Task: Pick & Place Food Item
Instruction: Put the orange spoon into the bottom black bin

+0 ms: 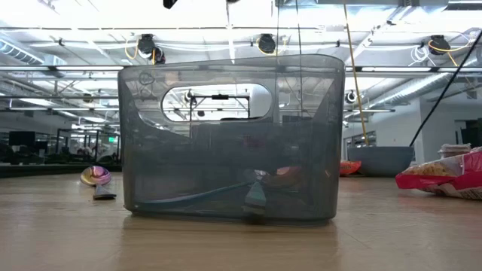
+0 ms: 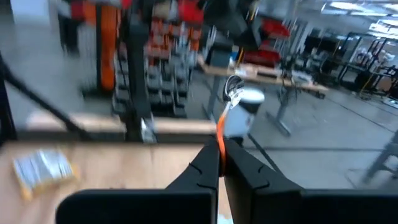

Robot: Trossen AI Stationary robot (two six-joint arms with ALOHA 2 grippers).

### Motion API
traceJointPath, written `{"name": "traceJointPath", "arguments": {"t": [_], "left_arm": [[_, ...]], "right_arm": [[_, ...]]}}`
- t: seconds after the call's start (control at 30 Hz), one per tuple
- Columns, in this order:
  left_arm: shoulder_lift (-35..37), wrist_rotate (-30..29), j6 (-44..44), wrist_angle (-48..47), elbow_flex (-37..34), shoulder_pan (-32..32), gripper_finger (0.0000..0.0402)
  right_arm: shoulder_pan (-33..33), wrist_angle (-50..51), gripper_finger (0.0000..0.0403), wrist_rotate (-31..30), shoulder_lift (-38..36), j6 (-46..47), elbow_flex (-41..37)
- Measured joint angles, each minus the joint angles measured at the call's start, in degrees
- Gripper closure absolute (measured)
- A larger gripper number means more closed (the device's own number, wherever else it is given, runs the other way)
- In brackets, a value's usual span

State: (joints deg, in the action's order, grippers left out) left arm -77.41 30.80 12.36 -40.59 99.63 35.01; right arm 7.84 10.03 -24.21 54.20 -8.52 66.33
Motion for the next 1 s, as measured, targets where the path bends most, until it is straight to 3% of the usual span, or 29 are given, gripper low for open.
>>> {"name": "traceJointPath", "arguments": {"t": [0.17, 0.37, 0.53, 0.77, 1.0], "left_arm": [[-0.44, -0.81, 1.23, 6.80, -3.54, -4.87, 0.0210], [-0.56, -0.91, 6.32, 27.58, -12.08, -9.28, 0.0210], [-0.63, -1.19, 11.68, 44.00, -20.22, -10.07, 0.0210], [-1.72, -5.34, 21.82, 69.20, -29.67, -9.91, 0.0210], [-6.94, -5.37, 27.33, 79.73, -29.83, -10.90, 0.0211]], "right_arm": [[0.00, -19.93, 0.0403, -0.05, -4.96, 4.19, -11.95], [0.00, -45.90, 0.0403, 0.04, -7.56, 10.34, -25.61], [0.00, -61.54, 0.0403, 0.18, -8.03, 14.77, -31.97], [-0.02, -66.27, 0.0403, 1.73, -7.78, 18.25, -33.84], [-0.05, -67.11, 0.0403, 4.74, -5.81, 20.90, -33.88]]}}
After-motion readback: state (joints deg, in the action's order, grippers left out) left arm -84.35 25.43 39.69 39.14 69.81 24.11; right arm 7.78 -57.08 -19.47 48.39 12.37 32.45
